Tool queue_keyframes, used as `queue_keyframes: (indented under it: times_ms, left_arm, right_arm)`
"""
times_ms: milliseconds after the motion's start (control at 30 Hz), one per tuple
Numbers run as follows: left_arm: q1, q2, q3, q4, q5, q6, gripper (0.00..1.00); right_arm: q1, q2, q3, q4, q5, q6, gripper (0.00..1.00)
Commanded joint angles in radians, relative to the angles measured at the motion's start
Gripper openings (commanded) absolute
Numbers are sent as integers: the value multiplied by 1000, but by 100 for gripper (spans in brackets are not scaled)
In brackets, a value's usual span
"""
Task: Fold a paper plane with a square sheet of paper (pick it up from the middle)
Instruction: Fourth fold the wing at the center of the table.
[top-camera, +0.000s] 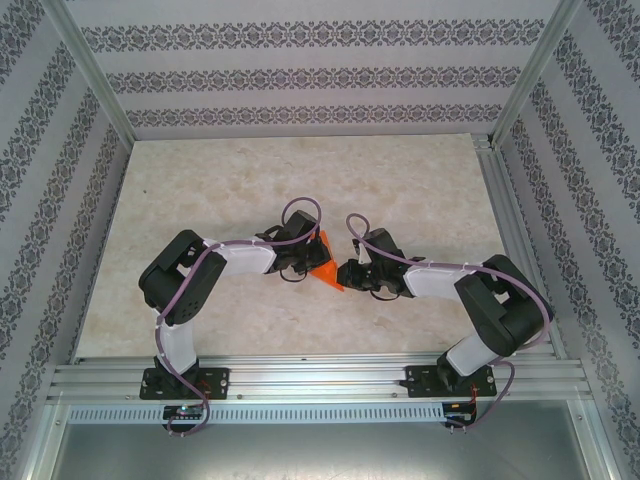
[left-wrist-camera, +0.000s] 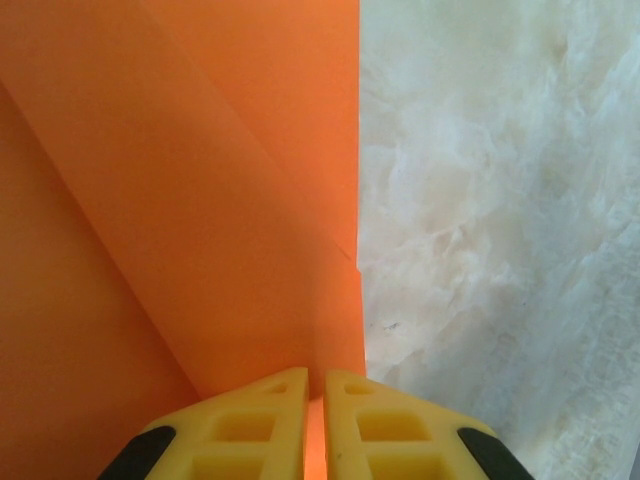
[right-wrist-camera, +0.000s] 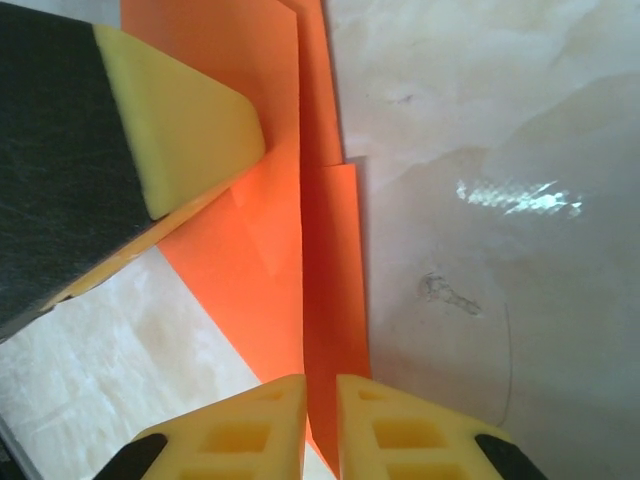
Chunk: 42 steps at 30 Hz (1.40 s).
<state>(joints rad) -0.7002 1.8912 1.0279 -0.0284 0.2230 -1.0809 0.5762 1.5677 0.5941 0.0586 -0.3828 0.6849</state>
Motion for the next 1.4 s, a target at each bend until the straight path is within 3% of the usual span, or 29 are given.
queue_keyframes:
  times_ms: [0,300,533,867,1133,1367]
  left_arm:
    - [13,23,29,22,2,16,14]
    - [14,38,35,3,2,19,14]
    - [16,60,38,0,0,24,14]
    - [16,73,33,-15,2,27,13]
    - [16,74,34,-20,6,33,13]
    - [16,74,32,-17,11,33,13]
  right_arm:
    - [11,18,21,-22,36,-16,9]
    - [11,38,23,-34,44,-5,9]
    - [23,34,63,-146,96,-41,9]
    - [29,-116,79,-161,65,-22,9]
    - [28,-41,52,-46,-45,42,7]
    - [20,22,38,-74,-21,37,7]
